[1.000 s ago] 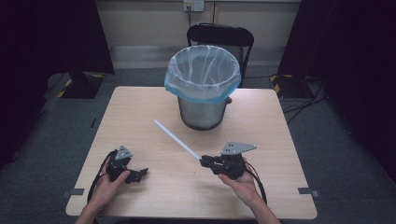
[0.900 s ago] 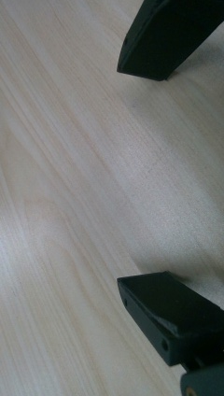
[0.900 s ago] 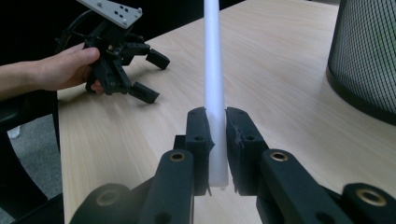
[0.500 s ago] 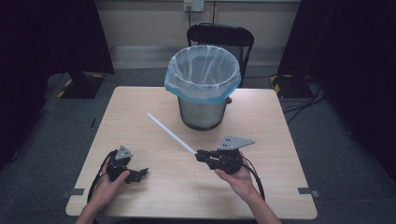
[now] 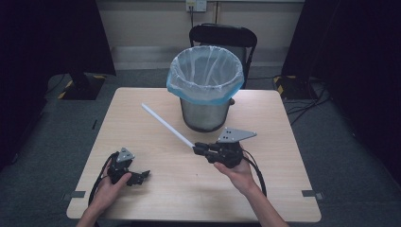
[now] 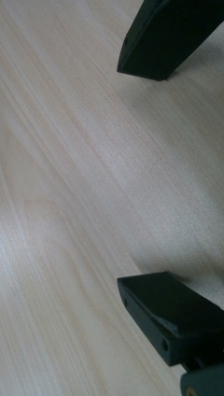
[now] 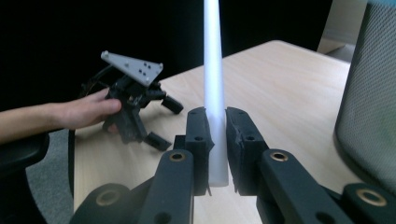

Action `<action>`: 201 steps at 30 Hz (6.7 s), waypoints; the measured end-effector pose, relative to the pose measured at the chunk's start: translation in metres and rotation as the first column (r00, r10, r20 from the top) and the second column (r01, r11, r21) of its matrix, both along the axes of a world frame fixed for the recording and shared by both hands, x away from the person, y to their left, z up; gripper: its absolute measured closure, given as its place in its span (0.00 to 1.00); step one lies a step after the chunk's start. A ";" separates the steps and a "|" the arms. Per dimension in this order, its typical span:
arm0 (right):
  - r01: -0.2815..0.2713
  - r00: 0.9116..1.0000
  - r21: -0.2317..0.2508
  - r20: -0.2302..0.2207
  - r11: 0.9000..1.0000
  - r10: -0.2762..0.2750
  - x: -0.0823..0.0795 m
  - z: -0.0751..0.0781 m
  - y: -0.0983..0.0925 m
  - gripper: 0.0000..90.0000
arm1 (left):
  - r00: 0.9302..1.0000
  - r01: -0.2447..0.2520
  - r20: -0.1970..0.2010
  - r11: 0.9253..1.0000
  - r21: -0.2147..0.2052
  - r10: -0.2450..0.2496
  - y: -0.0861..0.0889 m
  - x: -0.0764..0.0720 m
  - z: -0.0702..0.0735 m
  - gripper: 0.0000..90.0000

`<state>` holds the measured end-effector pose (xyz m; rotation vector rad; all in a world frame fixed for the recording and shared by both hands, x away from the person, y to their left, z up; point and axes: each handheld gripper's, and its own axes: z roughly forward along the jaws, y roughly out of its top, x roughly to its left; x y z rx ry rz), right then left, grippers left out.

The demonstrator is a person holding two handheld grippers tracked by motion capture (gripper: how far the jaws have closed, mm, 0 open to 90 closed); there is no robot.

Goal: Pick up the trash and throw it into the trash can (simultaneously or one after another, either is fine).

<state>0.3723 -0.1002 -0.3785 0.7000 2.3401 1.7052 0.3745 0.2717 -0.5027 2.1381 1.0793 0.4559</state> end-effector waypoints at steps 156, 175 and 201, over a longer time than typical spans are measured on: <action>0.284 0.954 0.045 0.085 0.958 -0.287 0.101 0.136 -0.035 0.25 | 1.000 0.000 0.000 1.000 0.001 0.000 0.000 0.000 0.000 0.01; 0.309 0.947 -0.004 0.090 0.951 -0.308 0.060 0.111 -0.060 0.19 | 1.000 0.000 0.000 1.000 0.000 0.000 0.000 0.000 0.000 0.01; 0.397 0.916 -0.077 -0.021 0.914 -0.400 0.029 0.025 -0.097 0.20 | 1.000 0.000 0.002 1.000 0.003 0.000 0.000 0.000 0.000 0.01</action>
